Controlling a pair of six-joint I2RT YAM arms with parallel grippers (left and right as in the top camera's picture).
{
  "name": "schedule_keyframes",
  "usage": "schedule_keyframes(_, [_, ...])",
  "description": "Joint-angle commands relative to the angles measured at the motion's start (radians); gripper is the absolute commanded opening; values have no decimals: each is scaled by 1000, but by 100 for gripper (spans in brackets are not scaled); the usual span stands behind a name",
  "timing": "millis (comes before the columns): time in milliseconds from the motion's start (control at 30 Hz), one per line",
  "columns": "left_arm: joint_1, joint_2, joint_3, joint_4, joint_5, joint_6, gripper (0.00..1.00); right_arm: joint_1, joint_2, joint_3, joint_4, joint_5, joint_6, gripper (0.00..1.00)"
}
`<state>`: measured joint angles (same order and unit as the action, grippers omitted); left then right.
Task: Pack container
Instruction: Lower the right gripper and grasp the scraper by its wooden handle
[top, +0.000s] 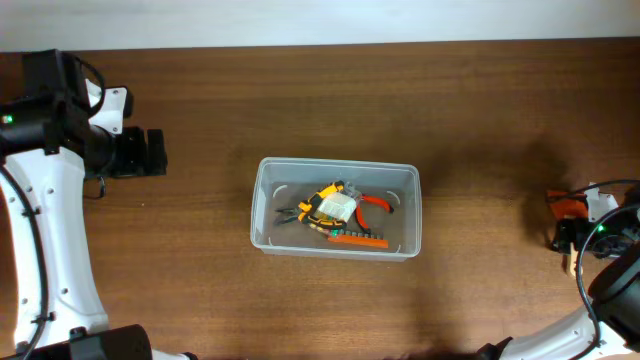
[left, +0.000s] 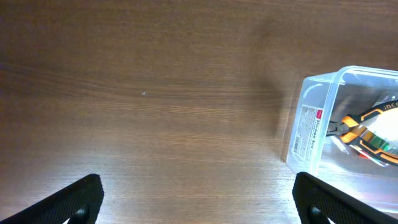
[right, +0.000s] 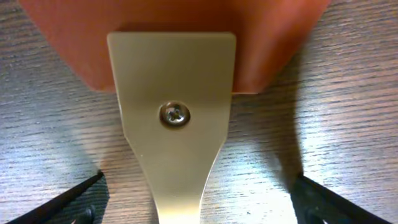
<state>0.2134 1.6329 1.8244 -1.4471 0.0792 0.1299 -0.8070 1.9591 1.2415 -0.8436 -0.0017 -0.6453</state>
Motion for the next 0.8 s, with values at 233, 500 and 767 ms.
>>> schedule_keyframes(233, [-2,5,11,3,11,-13,99,8,11,-26,9,-2,-5,56])
schedule_keyframes(500, [-2,5,11,3,11,-13,99,8,11,-26,15,-2,-5,44])
schedule_keyframes(767, [-2,5,11,3,11,-13,99,9,11,-25,31,-2,-5,33])
